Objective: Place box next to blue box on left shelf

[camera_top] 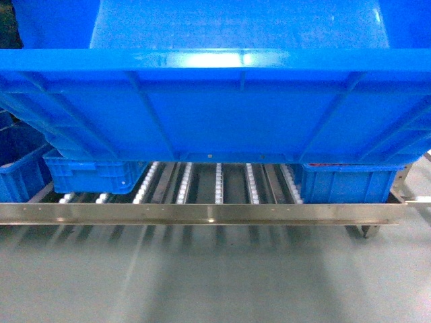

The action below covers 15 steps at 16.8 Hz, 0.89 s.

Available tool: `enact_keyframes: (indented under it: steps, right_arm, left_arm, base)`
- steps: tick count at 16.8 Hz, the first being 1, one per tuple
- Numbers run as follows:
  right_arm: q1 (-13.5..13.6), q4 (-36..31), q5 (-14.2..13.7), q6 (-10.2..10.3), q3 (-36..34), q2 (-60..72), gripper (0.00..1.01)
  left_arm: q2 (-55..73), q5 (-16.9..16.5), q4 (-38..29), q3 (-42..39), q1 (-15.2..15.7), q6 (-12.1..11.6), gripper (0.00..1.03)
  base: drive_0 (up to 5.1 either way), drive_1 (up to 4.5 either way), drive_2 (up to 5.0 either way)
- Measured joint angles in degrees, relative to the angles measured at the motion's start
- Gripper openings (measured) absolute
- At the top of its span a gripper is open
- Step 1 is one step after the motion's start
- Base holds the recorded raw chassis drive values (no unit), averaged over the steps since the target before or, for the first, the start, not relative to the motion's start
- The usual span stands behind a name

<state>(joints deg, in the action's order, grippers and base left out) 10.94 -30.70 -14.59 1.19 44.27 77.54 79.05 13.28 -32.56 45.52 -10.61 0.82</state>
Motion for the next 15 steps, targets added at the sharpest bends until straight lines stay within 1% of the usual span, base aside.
enact_keyframes:
  steps: [3, 5, 15]
  right_arm:
    - [0.0, 0.0, 0.0, 0.1, 0.0, 0.0, 0.21]
    - [0.7, 0.0, -0.2, 0.0, 0.0, 0.0, 0.21]
    - [0.3, 0.0, -0.2, 0.0, 0.0, 0.0, 0.21]
  left_arm:
    - [0.0, -0.1, -0.1, 0.0, 0.0, -0.2, 0.2]
    - [0.0, -0.1, 0.2, 0.0, 0.6, -0.2, 0.2]
    - [0.0, 0.2, 0.0, 0.0, 0.0, -0.2, 0.2]
  base:
    - [-5.0, 2.4, 2.4]
    - [-5.0, 2.4, 2.4]
    - [-5.0, 2.4, 2.4]
